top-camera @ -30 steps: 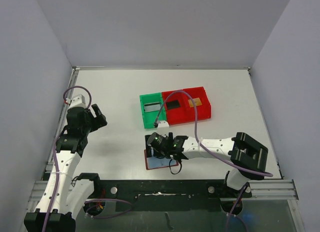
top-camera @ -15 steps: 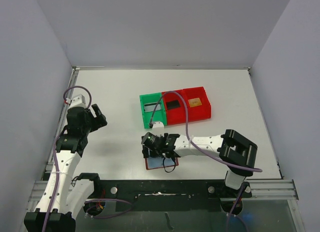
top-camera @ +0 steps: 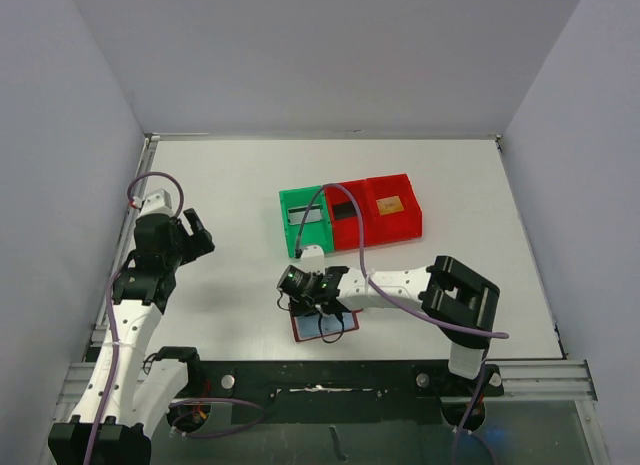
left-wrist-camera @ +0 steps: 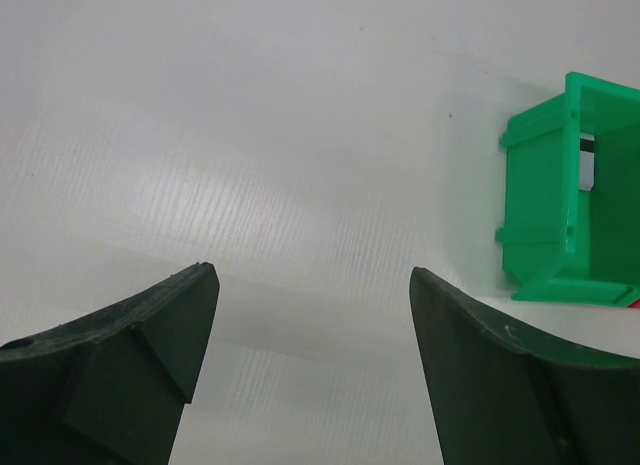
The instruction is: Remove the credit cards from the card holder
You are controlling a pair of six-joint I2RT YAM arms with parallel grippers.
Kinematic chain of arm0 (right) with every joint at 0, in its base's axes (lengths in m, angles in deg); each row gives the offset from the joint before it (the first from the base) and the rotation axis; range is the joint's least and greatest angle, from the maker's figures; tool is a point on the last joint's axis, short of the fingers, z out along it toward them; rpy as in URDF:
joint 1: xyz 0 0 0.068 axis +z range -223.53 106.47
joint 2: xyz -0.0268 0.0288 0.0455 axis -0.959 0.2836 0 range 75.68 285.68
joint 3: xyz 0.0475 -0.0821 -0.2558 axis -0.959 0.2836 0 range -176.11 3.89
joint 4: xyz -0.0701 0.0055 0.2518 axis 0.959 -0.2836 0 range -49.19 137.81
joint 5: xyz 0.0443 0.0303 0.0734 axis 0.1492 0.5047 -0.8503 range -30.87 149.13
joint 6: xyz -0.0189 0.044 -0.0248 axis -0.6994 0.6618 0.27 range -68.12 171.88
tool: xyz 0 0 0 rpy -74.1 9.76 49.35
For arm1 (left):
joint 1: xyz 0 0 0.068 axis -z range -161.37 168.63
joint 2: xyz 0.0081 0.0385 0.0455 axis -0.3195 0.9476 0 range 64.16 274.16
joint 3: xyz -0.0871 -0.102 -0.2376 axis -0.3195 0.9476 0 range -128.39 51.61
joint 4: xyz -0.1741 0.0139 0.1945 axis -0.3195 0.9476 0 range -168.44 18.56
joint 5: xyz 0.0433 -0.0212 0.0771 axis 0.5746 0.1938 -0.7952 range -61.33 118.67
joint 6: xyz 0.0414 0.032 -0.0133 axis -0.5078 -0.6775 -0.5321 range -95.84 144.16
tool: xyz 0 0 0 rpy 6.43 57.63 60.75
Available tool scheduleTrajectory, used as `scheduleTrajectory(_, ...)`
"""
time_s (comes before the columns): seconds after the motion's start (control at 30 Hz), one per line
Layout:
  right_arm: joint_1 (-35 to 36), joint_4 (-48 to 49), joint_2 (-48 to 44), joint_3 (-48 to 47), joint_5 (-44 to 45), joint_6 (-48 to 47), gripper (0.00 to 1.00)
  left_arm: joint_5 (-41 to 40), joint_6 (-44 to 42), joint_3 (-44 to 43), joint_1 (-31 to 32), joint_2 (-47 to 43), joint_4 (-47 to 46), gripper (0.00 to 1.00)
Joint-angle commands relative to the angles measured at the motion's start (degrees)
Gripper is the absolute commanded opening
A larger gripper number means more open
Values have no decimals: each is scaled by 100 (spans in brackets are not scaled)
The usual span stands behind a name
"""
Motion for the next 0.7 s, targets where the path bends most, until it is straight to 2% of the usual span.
scheduleTrajectory(0.0, -55, 341, -158, 369, -245, -30, 45, 11, -81, -51, -48, 12, -283, 77)
scheduleTrajectory(0.17, -262, 992, -456, 826, -652, -66, 41, 43, -81, -48, -48, 12, -292, 77)
scheduleTrajectory(0.33, -371, 1249, -569, 1026, -848, -47, 32, 68, -90, -45, -50, 21, -293, 77)
scheduleTrajectory(0.43, -395, 1345, -624, 1048, -901, -67, 32, 72, -90, -43, -56, 17, -300, 77)
scheduleTrajectory(0.5, -409, 1380, -652, 1036, -935, -99, 34, 120, -90, -41, -55, 17, -305, 77)
scheduleTrajectory(0.57, -405, 1327, -643, 967, -927, -132, 43, 209, -98, -42, -56, 29, -320, 77)
scheduleTrajectory(0.67, -382, 1146, -591, 783, -886, -281, 49, 247, -99, -39, -52, 69, -325, 77)
